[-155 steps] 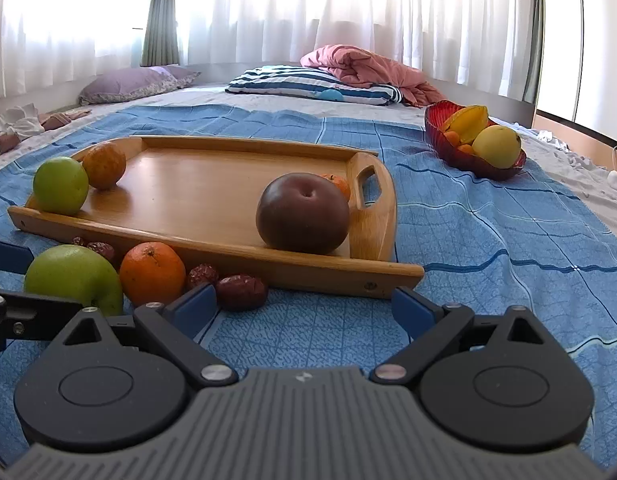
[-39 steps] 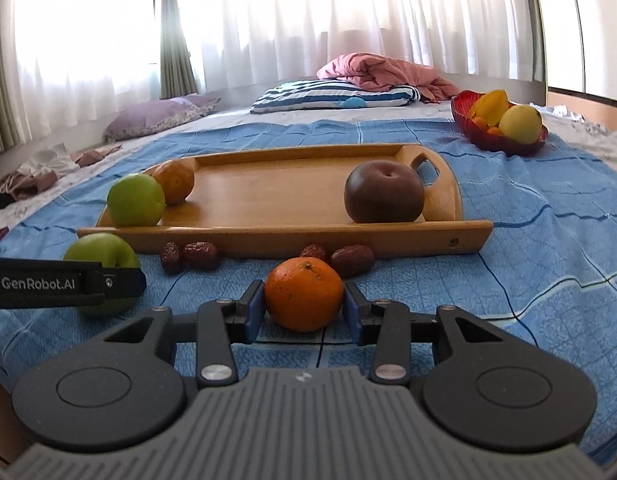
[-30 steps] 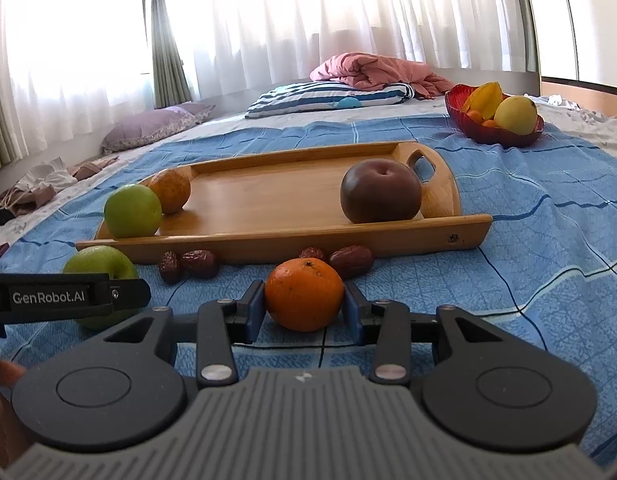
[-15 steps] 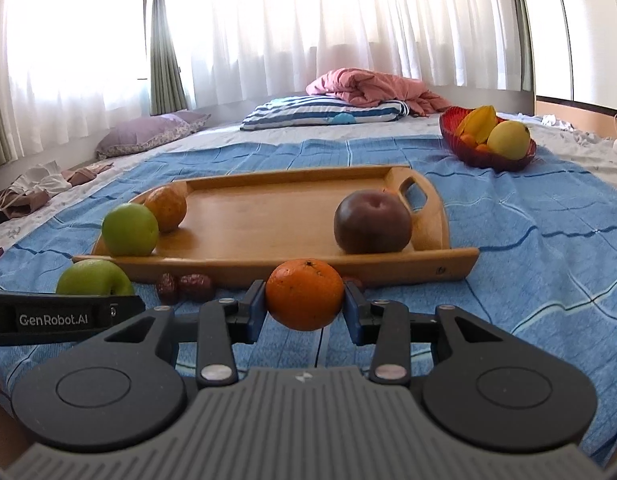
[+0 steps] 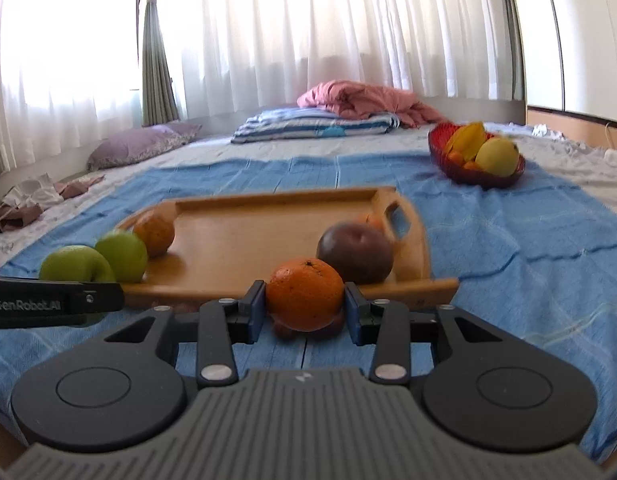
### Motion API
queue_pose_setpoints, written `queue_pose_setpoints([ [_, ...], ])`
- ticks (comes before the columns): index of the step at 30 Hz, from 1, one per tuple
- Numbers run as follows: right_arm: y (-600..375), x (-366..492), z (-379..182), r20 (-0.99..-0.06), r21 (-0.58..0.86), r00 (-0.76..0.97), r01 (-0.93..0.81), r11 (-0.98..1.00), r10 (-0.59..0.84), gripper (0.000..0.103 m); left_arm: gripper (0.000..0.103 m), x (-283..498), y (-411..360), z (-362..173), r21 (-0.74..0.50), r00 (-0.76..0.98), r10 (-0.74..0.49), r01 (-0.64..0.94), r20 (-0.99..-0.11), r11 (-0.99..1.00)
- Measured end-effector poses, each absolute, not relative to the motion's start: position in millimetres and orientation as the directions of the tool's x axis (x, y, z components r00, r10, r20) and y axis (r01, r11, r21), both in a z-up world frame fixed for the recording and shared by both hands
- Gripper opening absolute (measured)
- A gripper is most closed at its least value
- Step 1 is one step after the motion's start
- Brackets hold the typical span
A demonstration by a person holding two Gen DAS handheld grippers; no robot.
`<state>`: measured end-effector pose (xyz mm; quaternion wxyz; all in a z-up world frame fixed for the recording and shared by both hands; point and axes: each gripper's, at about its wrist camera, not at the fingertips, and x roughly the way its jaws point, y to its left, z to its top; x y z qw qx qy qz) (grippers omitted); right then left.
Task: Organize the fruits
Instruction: 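Carry the green apple and mandarin over the wooden tray with both tools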
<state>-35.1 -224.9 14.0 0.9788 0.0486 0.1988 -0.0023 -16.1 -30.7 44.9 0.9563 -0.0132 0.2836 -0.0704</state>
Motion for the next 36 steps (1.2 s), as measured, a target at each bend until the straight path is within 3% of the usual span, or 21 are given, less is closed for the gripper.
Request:
queue_pose_setpoints([
  [7,-246,-14,47,-0.348,0.086,0.937,0.047,0.995,-0.014,0.044,0.054,8,-16,79,-0.115,0.826,-0.214,0.180,-0.522,0.977],
  [19,-284,65,76,-0.491,0.134,0.870,0.023,0.991,0.047,0.044,0.054,96,9,125,-0.174,0.788,-0.250,0.183,-0.563,0.968],
  [29,-307,143,76,-0.638,0.206,0.767,0.095,0.974,0.060,0.044,0.054,184,7,102,-0.185,0.696,-0.214,0.118,-0.685,0.976],
  [36,-298,179,54,-0.709,0.142,0.705,0.126,0.982,0.011,0.044,0.054,219,-2,76,-0.168,0.645,-0.190,0.096,-0.741,0.981],
])
